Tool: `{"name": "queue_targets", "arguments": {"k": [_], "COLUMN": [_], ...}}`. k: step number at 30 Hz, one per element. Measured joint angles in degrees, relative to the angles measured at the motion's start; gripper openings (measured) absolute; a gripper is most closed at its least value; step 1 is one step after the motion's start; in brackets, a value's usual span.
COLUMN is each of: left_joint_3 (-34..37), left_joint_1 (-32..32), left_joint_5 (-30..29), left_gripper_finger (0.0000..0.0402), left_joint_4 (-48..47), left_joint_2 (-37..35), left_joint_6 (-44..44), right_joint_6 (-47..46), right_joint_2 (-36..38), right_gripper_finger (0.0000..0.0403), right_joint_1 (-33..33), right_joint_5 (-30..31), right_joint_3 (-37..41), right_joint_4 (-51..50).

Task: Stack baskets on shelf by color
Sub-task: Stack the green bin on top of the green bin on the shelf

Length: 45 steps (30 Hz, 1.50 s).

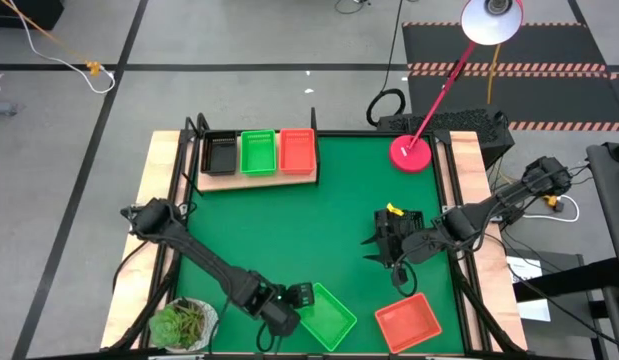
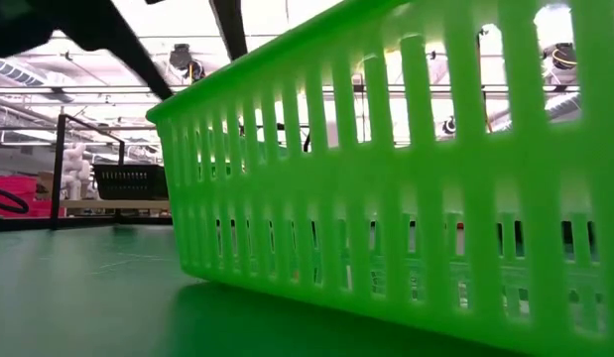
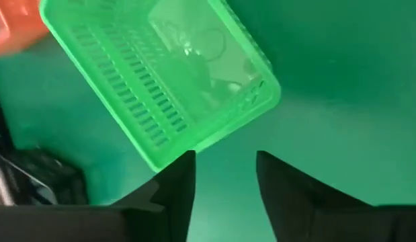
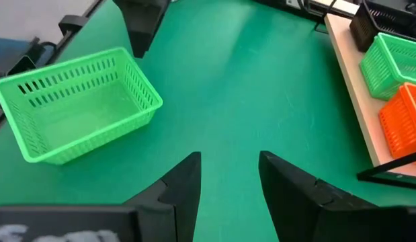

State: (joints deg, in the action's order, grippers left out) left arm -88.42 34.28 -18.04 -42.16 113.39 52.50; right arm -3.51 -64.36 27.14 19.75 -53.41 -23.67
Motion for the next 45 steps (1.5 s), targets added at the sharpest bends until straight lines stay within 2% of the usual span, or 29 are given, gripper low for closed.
{"name": "queue_targets", "arguments": {"k": [5,9,19,28,40,45], "left_joint_3": [0.0,0.0,0.0,0.1,0.1,0.1], "left_joint_1": [-1.3,-3.1,-4.8,-5.7,-4.8,-4.6], "left_joint_5": [0.3,5.5,9.2,9.5,7.4,1.6], "left_gripper_finger": [0.0117,0.0096,0.0093,0.0092,0.0092,0.0092], "left_joint_4": [0.7,1.1,5.3,5.9,3.5,3.2], "left_joint_2": [0.0,0.6,2.4,3.9,2.0,2.0], "left_joint_6": [6.2,9.5,18.5,19.3,6.9,-7.9], "right_joint_6": [0.0,0.0,2.8,4.2,4.2,1.9], "right_joint_2": [-0.1,-0.1,-0.1,-0.1,-0.1,-0.1], "right_gripper_finger": [0.0144,0.0144,0.0144,0.0144,0.0144,0.0144], "right_joint_1": [0.0,0.0,0.0,-0.1,-0.1,-0.1], "right_joint_5": [0.0,0.0,-0.1,-0.1,-0.1,1.0], "right_joint_3": [0.0,0.0,0.0,0.0,0.0,0.0], "right_joint_4": [0.1,0.4,2.5,2.9,2.6,2.6]}}
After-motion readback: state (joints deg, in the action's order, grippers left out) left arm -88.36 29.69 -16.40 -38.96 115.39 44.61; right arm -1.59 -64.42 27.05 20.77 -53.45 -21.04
